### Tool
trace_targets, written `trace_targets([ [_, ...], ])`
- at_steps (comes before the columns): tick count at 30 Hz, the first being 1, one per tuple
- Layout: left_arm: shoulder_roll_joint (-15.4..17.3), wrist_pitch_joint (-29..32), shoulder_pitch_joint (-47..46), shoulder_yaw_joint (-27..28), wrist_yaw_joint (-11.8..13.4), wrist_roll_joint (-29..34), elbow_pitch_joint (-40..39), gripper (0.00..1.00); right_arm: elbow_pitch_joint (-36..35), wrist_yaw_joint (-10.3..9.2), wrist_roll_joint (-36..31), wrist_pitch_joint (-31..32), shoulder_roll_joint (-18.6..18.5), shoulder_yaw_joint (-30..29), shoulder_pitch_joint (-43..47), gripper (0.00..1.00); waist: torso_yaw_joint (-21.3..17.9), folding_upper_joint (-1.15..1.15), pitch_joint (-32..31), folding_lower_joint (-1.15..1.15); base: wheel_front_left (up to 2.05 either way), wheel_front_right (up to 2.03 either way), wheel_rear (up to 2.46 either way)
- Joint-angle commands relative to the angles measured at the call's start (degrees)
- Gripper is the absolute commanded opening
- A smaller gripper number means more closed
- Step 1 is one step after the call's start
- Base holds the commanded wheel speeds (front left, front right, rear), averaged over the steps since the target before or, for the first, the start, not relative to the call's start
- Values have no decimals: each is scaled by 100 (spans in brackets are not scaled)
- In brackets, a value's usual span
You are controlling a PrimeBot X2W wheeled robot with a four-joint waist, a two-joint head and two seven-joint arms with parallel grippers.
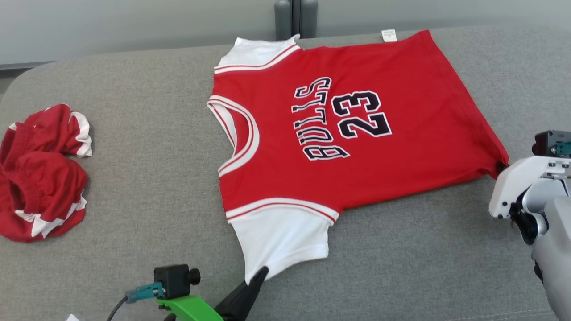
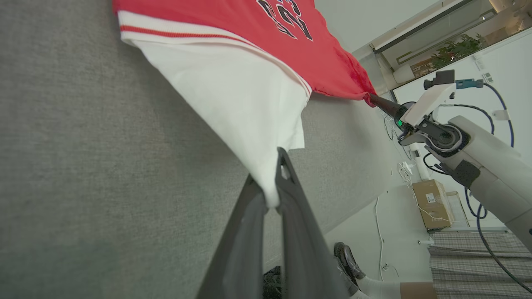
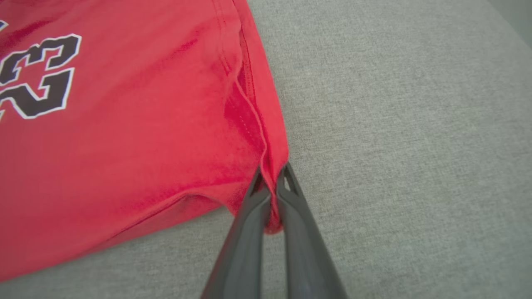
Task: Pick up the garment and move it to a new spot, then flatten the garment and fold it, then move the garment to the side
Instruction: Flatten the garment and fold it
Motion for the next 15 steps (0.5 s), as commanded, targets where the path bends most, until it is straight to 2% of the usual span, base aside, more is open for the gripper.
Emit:
trace_targets([
  [1,87,90,191,-47,60,-83,-89,0,-53,-10,-90,91,-57,-103,220,0,91,0,-196,1,0,0,0],
  [9,203,-27,342,26,286,-47,-287,0,-716,-10,-602,893,179,-857,1108,0,118,0,-309,1,0,0,0],
  [15,241,-196,156,179,409,102,-353,0,-1799,-10,-979,1562,574,-1366,1641,0,36,0,-303,1,0,0,0],
])
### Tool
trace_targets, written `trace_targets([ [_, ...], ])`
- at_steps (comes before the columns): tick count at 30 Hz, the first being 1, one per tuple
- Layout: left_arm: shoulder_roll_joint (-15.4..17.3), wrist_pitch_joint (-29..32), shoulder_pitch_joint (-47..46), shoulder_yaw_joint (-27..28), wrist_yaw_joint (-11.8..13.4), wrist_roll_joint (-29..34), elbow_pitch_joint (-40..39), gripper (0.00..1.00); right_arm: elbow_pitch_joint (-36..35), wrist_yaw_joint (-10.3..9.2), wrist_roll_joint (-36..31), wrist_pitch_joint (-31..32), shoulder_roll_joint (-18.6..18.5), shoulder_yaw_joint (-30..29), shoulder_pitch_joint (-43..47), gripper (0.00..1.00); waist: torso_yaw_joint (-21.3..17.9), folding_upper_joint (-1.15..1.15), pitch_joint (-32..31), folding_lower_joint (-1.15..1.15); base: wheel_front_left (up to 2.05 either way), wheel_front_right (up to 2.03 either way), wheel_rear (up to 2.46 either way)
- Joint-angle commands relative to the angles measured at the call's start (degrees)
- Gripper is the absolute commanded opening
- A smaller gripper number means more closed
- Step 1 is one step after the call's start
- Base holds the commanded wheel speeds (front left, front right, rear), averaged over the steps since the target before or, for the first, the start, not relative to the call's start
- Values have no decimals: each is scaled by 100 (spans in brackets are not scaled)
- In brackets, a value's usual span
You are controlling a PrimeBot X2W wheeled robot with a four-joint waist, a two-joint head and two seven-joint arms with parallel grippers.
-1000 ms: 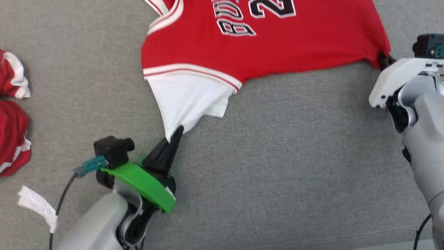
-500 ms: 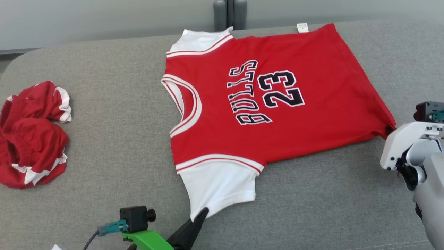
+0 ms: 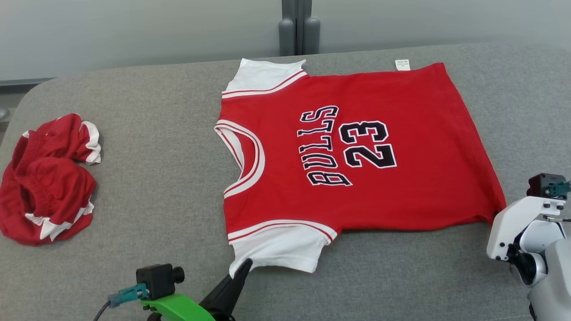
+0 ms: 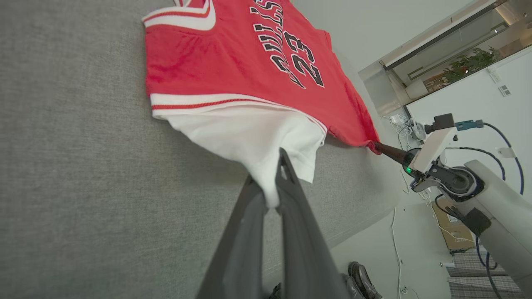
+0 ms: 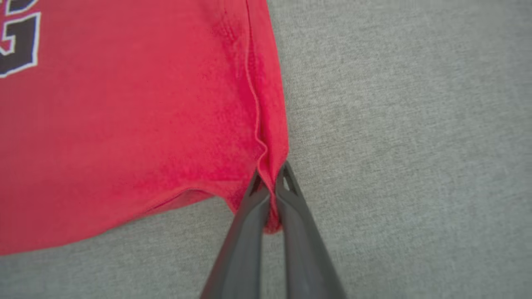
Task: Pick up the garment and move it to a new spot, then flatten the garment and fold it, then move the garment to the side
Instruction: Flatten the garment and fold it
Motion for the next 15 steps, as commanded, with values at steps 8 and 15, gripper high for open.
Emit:
trace_targets([
  [8,-85,58,-982,96,-90,418,303,0,-1468,-9,-386,662,380,-310,251,0,-73,0,155,0,0,0,0],
  [15,-414,51,-1888,149,-194,662,1081,0,-1709,-9,-466,943,552,-341,-135,0,-159,0,361,0,0,0,0],
])
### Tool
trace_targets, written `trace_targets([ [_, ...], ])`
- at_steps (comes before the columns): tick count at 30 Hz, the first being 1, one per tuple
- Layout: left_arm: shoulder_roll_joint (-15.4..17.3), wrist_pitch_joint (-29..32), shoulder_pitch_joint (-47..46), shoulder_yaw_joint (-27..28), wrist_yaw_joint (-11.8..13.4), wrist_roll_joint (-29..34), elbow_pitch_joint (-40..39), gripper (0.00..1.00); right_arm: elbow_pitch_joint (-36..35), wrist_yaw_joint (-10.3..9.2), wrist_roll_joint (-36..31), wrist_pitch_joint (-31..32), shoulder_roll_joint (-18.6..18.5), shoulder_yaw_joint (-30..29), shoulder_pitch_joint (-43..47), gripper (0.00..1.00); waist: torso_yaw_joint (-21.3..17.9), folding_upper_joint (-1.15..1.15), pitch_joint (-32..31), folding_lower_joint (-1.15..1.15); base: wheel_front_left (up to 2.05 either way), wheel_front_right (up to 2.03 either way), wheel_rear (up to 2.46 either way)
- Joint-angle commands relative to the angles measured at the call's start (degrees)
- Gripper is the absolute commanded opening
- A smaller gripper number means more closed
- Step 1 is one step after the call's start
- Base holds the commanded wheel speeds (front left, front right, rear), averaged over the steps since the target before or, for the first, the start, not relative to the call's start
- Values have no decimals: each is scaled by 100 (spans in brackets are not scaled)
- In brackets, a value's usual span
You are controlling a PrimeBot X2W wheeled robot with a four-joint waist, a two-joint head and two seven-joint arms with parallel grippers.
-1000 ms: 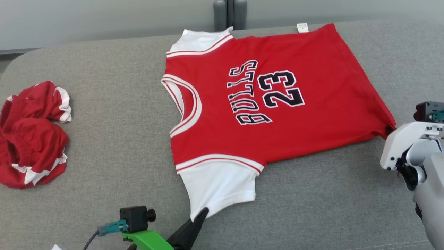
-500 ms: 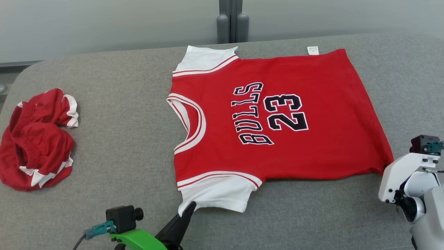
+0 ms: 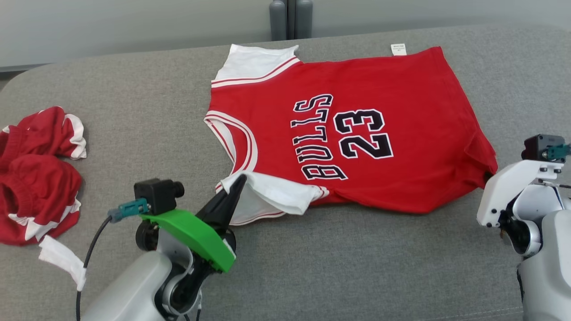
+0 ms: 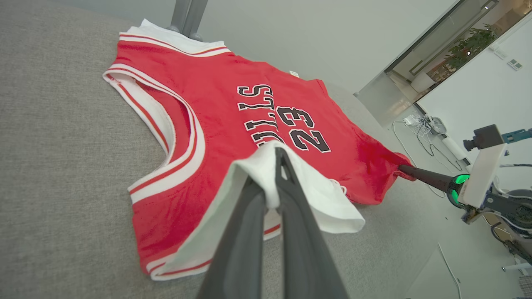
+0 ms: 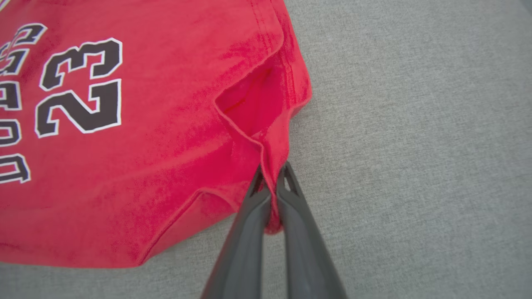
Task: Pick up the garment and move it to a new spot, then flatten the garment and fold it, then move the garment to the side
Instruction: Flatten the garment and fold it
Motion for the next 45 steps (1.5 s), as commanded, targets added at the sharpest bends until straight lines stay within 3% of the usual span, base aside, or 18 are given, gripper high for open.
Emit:
trace_targets([
  [1,-60,-54,-239,22,-27,96,182,0,25,-8,28,-51,58,-98,-166,0,-50,0,112,0,0,0,0],
  [11,-421,-405,-1172,73,-144,489,1272,0,513,-8,-112,-558,420,-677,-864,0,-133,0,505,0,0,0,0],
  [28,-744,-551,-2253,-56,-391,784,2282,0,1436,-8,-395,-1382,511,-1003,-1723,0,-141,0,1012,0,0,0,0],
  [29,-760,-569,-2283,-64,-404,792,2330,0,1485,-8,-409,-1417,511,-1007,-1748,33,-139,0,1017,0,0,0,0],
  [30,-785,-593,-2312,-72,-405,794,2386,0,1537,-8,-417,-1465,513,-1011,-1774,100,-135,0,1020,0,0,0,0],
  [31,-805,-626,-2339,-75,-417,814,2425,0,1564,-8,-440,-1521,514,-1027,-1795,100,-130,0,1018,0,0,0,0],
  [32,-830,-668,-2368,-78,-426,843,2486,36,1603,-8,-428,-1604,512,-1016,-1822,100,-122,0,1012,0,0,0,0],
  [33,-850,-710,-2385,-82,-436,875,2526,100,1648,-8,-428,-1665,512,-1018,-1829,100,-116,0,1001,0,0,0,0],
  [41,-911,-979,-1948,28,-440,1263,2624,100,1659,-8,-212,-2140,513,-932,-1670,100,-73,0,710,0,0,0,0],
  [45,-811,-983,-1385,304,-270,1568,2247,100,1403,-8,-241,-1997,439,-996,-1329,100,-31,0,567,0,0,0,0],
])
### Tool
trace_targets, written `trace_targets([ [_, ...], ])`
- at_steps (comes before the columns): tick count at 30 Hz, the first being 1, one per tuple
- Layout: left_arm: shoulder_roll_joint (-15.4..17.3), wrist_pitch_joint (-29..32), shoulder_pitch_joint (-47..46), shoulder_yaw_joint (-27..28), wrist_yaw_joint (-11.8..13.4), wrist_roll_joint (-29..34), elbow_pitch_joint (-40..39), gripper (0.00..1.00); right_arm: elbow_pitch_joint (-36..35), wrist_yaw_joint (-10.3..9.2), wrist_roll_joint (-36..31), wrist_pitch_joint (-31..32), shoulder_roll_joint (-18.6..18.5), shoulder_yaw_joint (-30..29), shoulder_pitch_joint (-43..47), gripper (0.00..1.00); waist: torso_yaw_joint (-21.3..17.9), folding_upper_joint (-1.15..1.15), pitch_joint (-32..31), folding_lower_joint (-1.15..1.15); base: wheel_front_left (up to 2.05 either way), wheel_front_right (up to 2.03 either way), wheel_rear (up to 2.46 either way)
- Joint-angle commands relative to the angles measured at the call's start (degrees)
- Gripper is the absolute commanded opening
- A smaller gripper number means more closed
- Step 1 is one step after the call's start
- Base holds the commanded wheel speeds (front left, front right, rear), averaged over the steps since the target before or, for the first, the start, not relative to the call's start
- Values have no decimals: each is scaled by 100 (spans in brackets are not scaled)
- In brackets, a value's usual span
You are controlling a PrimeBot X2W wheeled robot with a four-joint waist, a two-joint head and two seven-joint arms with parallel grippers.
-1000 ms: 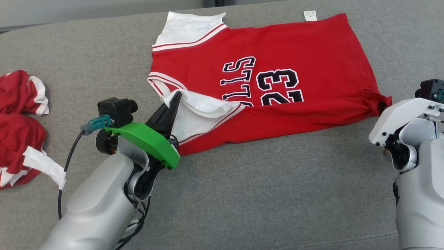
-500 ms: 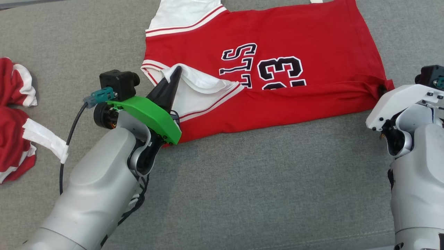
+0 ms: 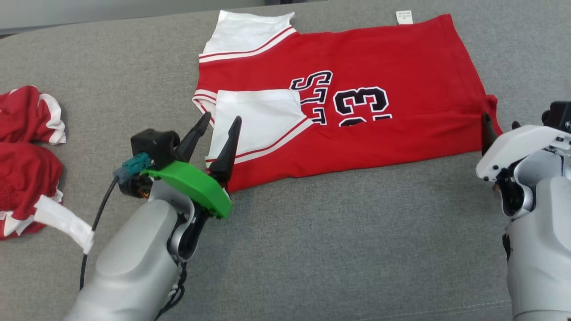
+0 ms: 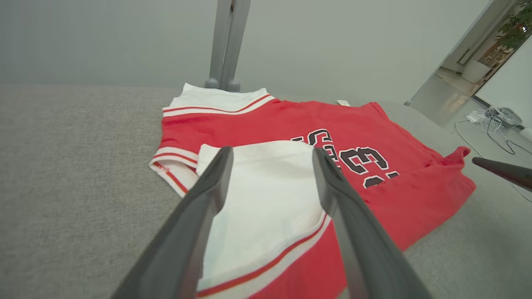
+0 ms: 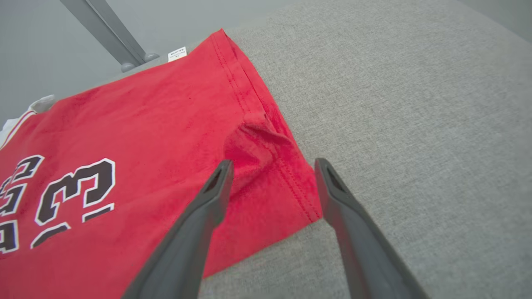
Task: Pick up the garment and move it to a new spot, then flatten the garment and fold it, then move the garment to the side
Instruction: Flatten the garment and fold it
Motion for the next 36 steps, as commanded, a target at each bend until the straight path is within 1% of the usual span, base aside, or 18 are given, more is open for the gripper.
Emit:
trace_targets([
  [1,74,-16,343,66,85,146,-103,100,-125,-8,-79,78,-75,-54,196,100,45,0,-114,0,0,0,0],
  [7,179,-12,1232,228,457,364,-520,100,-578,-8,-324,542,-106,-263,673,100,87,0,-186,0,0,0,0],
  [10,199,-13,1426,235,562,384,-561,100,-649,-8,-416,750,-87,-322,676,100,101,0,-167,0,0,0,0],
  [15,186,133,1381,197,699,389,-478,100,-411,-8,-573,1094,-65,-459,364,100,103,0,-96,0,0,0,0],
  [19,136,337,1247,170,761,337,-334,100,-136,-8,-903,1216,-126,-533,69,100,136,0,-40,0,0,0,0],
  [22,89,453,1203,185,863,283,-218,100,69,-8,-1032,1250,-168,-507,-91,100,161,0,-2,0,0,0,0],
  [30,-97,689,1027,149,795,150,124,100,688,-8,-1202,1203,-308,-444,-407,100,186,0,212,0,0,0,0],
  [36,-194,891,927,119,702,34,343,100,1184,-4,-980,1128,-321,-245,-574,100,168,0,324,0,0,0,0],
])
